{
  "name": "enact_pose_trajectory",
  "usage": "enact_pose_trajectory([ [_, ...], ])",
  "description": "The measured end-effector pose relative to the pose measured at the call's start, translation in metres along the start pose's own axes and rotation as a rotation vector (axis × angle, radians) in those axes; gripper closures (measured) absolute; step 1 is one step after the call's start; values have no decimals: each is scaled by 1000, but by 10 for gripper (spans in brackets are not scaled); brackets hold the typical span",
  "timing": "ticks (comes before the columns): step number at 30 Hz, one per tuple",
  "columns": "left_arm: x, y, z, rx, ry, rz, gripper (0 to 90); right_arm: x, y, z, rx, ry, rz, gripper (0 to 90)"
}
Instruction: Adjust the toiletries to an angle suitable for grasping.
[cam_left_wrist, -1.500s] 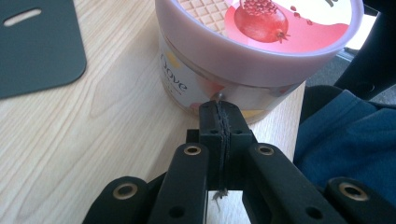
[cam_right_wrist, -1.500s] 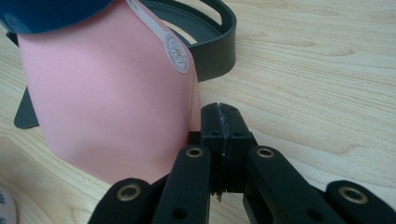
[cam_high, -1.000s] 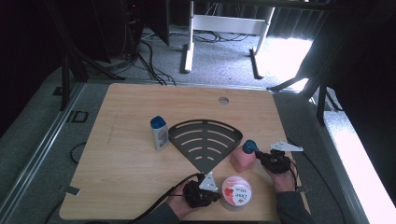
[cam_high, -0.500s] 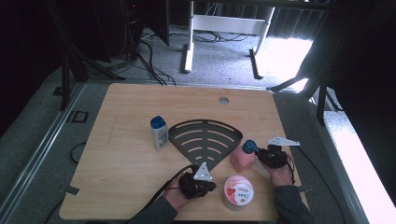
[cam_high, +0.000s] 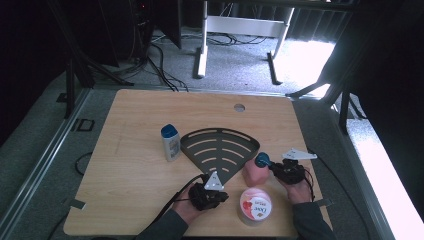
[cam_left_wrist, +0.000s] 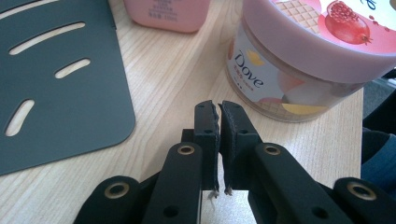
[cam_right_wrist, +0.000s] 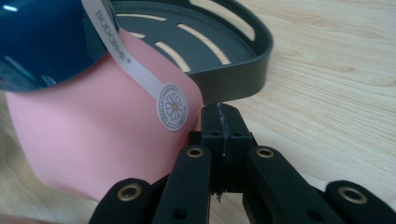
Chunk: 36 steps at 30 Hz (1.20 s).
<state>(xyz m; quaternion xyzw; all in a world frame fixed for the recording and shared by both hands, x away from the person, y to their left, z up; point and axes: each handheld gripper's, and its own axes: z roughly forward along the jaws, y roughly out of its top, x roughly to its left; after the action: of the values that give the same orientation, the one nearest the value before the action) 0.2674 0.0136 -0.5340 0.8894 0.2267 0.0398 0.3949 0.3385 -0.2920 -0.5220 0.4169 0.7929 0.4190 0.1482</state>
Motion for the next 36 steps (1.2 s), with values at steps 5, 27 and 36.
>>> enact_pose_trajectory([
  [5,1,0,-1,-10,9,-8,847,7,1,0,10,11,-25,900],
  [27,10,29,-20,-108,71,-5,783,34,5,-1,39,69,-116,900],
  [36,21,44,-15,-126,106,-6,796,41,6,-2,53,85,-149,900],
])
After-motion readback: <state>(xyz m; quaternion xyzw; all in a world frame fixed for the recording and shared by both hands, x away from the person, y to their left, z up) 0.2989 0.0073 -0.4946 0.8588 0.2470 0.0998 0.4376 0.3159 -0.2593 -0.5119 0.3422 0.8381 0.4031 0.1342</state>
